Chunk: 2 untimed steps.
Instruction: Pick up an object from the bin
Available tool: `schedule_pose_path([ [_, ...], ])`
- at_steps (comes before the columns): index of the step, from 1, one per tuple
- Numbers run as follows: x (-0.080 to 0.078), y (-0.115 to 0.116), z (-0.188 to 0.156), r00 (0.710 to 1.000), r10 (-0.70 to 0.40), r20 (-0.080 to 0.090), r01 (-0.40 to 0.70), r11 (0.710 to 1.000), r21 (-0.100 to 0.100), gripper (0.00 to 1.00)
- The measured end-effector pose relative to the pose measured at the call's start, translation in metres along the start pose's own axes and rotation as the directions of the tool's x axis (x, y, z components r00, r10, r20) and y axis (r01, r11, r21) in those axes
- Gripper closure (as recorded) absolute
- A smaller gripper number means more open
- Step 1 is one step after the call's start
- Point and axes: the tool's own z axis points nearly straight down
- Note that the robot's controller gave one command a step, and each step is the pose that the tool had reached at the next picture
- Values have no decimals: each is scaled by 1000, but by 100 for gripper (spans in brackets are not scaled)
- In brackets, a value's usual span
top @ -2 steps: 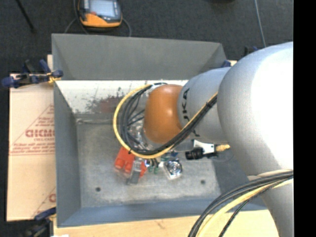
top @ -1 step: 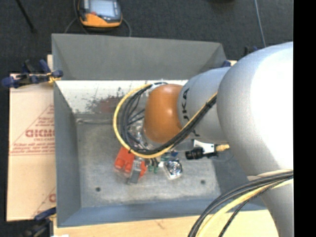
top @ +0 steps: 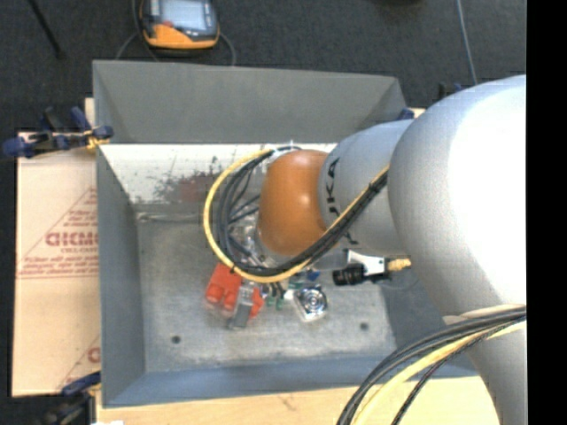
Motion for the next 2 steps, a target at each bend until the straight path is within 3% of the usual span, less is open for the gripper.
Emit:
schedule_pose_path([
  [1, 0, 0, 0, 1000, 1, 0, -1, 1000, 0, 100],
  [2, -2, 0, -59, 1000, 2, 2, -2, 1000, 0, 100],
])
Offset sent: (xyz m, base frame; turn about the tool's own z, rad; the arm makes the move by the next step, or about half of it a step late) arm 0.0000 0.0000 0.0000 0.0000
